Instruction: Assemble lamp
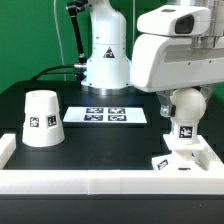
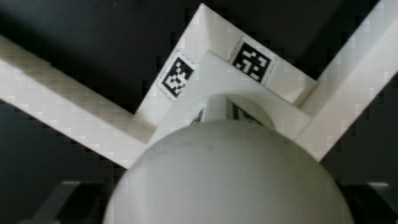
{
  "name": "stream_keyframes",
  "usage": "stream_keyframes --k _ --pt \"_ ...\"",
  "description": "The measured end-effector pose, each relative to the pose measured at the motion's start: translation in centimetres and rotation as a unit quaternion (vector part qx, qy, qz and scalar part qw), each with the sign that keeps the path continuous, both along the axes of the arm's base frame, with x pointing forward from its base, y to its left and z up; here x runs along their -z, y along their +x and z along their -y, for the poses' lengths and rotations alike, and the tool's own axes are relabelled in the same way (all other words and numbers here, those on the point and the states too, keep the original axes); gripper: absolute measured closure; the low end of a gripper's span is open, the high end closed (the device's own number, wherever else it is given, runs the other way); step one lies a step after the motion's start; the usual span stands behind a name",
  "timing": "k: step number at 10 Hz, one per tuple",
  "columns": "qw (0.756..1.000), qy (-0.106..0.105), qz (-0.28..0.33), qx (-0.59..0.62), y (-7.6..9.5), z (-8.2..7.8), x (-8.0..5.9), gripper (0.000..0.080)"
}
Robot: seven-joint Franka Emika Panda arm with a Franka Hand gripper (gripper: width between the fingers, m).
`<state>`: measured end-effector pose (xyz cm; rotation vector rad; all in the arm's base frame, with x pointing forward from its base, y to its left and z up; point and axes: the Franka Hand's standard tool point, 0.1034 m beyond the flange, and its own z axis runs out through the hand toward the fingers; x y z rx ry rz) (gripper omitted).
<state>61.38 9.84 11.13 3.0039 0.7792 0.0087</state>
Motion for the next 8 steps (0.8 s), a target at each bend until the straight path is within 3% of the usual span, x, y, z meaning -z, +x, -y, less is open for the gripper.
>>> stream_keyframes --k 3,8 --pt "0.987 0.0 -0.005 0.162 -0.12 -0.23 0.02 0.022" --pt "0.947 0.002 0.001 0.322 -0.13 -0.26 0.01 0.022"
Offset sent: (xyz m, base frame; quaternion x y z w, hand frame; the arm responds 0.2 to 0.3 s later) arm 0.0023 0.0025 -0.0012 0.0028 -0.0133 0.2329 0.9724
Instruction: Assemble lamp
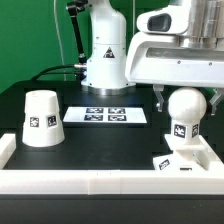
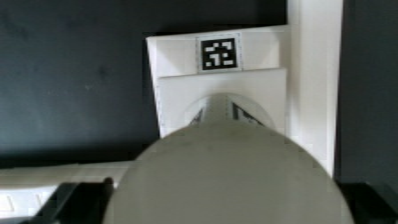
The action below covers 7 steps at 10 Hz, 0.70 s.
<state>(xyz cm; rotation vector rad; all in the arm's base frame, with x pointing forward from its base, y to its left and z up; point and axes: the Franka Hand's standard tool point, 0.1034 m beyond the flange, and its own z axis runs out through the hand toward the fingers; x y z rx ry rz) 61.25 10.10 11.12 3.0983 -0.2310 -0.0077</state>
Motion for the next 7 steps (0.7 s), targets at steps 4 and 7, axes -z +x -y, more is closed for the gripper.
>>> stream_keyframes --k 4,7 --pt "0.989 0.001 0.003 0.148 -0.08 -0.02 -0.02 0.022" --pt "0.947 0.021 -0.013 0.32 -0.49 -0.05 0.05 0.022"
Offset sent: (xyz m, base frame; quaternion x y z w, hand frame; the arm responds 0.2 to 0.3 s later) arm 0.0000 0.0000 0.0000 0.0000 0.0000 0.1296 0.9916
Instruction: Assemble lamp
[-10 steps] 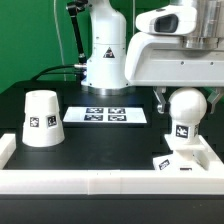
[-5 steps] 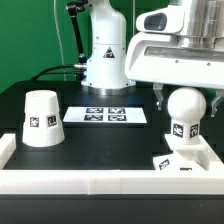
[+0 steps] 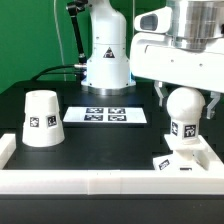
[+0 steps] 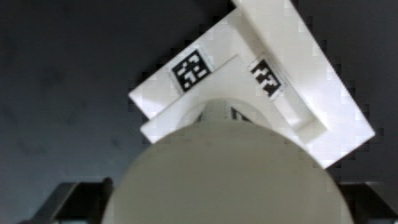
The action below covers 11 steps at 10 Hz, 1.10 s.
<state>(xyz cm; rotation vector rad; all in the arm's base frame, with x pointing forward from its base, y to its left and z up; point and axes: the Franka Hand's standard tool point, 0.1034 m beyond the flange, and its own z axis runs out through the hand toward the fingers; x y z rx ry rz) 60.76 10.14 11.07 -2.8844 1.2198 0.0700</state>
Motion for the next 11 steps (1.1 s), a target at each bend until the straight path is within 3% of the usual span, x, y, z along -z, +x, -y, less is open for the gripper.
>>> stream_keyframes --k 7,10,11 --pt "0.978 0.003 -0.013 0.207 -0.16 -0.28 0.02 0.022" --pt "0.945 0.013 -0.024 0.326 -0.17 -0.27 -0.1 0.022" --pt "0.946 0.013 -0.024 0.324 -0.18 -0.33 -0.12 0.022"
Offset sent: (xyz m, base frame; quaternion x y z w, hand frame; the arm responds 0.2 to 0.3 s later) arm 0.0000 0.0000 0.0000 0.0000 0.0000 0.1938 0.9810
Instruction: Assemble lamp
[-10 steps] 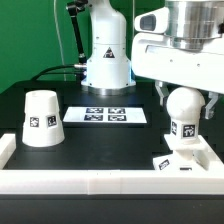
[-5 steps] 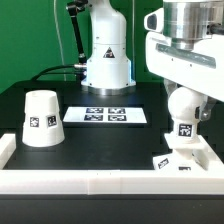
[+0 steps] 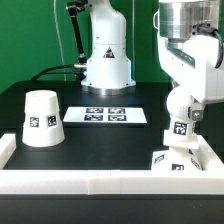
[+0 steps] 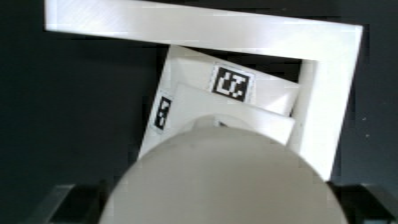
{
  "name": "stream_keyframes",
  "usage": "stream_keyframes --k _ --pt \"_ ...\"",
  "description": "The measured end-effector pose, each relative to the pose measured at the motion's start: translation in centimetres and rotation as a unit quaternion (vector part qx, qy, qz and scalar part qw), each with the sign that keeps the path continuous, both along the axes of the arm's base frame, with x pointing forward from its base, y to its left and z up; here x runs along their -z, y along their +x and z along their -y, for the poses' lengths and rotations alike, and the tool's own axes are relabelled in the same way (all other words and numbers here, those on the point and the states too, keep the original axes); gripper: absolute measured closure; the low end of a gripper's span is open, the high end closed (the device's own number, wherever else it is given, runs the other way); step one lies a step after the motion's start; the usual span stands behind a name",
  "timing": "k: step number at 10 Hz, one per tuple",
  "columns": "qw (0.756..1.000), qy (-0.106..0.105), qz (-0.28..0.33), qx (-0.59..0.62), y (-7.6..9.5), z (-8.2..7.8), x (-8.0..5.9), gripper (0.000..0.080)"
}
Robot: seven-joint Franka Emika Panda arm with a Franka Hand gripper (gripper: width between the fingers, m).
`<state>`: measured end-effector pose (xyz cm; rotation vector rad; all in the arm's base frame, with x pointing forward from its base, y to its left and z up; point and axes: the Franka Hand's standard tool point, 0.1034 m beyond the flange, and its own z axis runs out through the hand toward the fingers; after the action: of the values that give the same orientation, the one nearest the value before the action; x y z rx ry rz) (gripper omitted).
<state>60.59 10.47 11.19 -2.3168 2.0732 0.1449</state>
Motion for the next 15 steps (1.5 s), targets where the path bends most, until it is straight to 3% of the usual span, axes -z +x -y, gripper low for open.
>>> stream_keyframes --k 1,2,4,6,11,15 --pt "1.0 0.0 0.0 -0.003 0.0 0.0 0.1 0.022" --pt "1.0 0.0 0.0 -0.004 0.0 0.0 0.1 0.0131" --pt "1.0 0.0 0.0 -0.006 0.0 -0.1 0.2 0.0106" --pt "1.0 -0.001 0.0 -0.031 -0.2 -0.2 0.2 0.0101" --pt "0.967 -0.011 0.016 -0.255 -3.4 -1.3 -1.6 0.01" --pt "0.965 -0.009 0.017 -0.263 -3.8 -1.2 -1.4 0.01"
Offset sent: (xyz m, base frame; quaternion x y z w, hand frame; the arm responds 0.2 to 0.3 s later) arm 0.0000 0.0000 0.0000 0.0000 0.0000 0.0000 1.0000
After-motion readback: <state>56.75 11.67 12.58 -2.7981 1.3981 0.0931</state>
